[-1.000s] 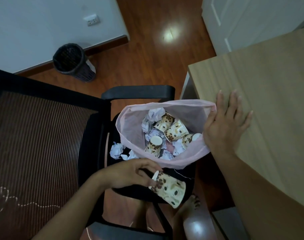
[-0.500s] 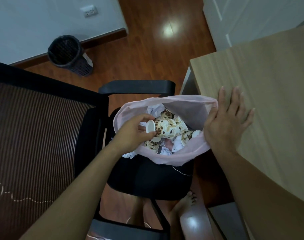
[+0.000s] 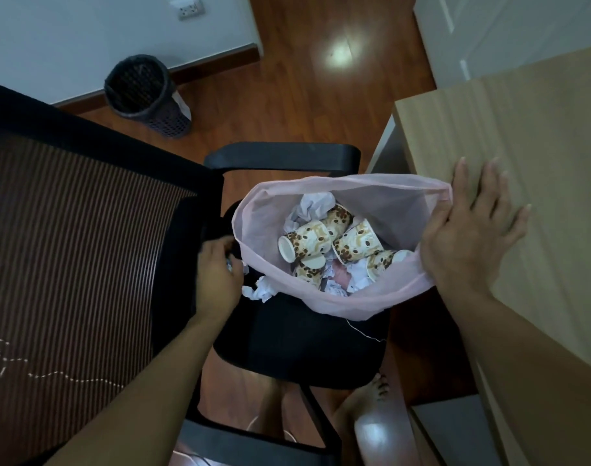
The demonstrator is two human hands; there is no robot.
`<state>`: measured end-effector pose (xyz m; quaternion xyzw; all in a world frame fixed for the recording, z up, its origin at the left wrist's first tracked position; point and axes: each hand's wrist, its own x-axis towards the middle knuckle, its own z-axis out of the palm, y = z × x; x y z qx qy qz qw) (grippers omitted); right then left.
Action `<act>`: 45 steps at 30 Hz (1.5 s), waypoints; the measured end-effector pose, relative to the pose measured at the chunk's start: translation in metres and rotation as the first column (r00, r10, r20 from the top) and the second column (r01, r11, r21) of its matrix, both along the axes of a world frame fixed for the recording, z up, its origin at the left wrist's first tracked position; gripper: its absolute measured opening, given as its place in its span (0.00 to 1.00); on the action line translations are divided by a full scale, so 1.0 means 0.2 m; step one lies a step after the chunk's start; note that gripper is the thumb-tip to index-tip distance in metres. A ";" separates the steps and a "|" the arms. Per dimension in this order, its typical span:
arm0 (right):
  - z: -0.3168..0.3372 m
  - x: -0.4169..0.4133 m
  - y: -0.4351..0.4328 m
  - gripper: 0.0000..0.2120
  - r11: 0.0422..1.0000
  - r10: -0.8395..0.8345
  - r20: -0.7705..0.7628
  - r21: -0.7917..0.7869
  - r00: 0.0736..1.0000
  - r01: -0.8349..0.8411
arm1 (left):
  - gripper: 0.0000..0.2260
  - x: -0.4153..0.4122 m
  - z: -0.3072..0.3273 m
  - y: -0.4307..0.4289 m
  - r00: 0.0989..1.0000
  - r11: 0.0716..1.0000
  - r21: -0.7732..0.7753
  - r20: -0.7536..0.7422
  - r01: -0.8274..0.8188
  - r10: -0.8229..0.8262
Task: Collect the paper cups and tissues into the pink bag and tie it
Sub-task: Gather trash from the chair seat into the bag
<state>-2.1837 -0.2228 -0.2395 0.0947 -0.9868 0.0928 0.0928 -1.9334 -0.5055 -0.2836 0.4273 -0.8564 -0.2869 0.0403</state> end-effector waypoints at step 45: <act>-0.01 0.02 0.00 0.27 0.999 0.009 0.023 -0.031 1.000 -0.008 | 0.14 -0.19 0.06 -0.21 0.967 0.902 0.418 -0.172 -0.103 0.190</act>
